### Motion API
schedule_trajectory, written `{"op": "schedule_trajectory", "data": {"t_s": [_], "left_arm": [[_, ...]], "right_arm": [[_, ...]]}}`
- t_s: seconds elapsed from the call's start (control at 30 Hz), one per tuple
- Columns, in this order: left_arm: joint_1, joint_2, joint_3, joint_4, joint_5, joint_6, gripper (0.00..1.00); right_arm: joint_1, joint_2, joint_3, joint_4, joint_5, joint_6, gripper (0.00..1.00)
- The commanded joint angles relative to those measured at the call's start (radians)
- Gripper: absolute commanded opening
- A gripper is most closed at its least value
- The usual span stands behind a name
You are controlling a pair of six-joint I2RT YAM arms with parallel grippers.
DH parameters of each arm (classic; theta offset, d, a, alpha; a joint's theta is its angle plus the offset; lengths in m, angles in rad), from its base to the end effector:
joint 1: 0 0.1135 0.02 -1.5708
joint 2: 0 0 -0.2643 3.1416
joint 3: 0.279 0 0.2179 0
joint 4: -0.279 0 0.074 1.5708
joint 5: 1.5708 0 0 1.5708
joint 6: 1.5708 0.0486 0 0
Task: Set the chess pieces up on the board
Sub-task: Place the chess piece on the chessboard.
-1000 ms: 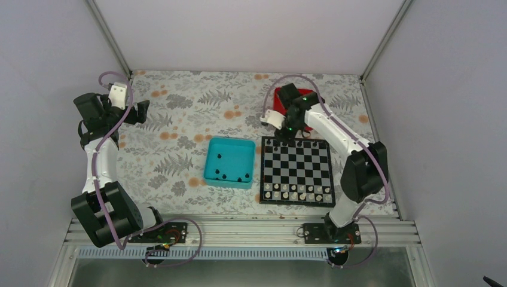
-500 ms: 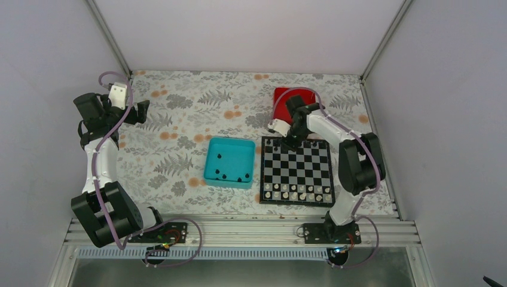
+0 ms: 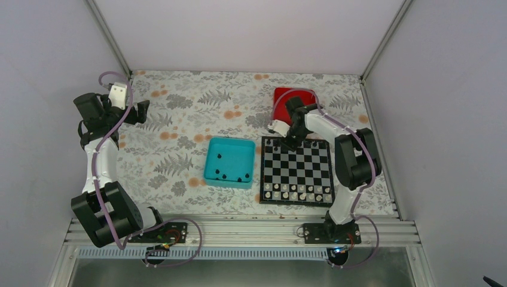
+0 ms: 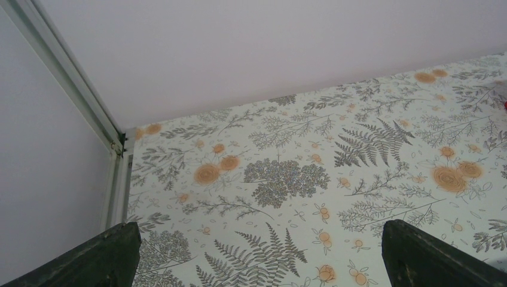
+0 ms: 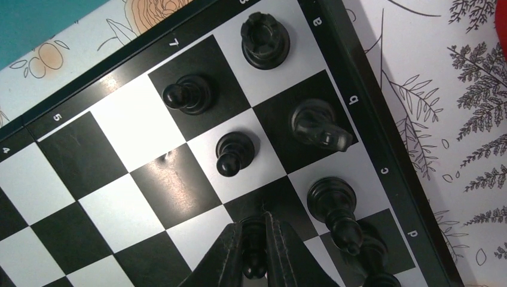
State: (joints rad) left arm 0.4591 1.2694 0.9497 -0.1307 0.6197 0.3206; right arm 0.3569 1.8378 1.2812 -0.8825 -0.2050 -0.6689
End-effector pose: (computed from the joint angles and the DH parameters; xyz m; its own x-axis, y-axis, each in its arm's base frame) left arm 0.2469 0.0906 0.3076 -0.3363 0.1199 -0.9341 0.2255 0.9733 0.0438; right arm 0.2919 0.1194 0.1882 -0.5011 -0.8348 -0.2282 -0.8640 0.4976 0.0769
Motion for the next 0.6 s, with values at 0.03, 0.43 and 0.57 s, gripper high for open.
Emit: {"op": "schedule_trajectory", "data": {"t_s": [0.03, 0.43, 0.57], "left_arm": [[0.008, -0.006, 0.011, 0.007, 0.030, -0.009, 1.00], [0.009, -0.009, 0.008, 0.005, 0.029, -0.007, 1.00], [0.010, -0.010, 0.011, 0.002, 0.028, -0.006, 1.00]], "right_arm": [[-0.013, 0.019, 0.018, 0.011, 0.003, -0.017, 0.12], [-0.013, 0.038, 0.035, 0.004, 0.012, -0.020, 0.18], [-0.013, 0.028, 0.059, -0.016, 0.011, -0.017, 0.22]]}}
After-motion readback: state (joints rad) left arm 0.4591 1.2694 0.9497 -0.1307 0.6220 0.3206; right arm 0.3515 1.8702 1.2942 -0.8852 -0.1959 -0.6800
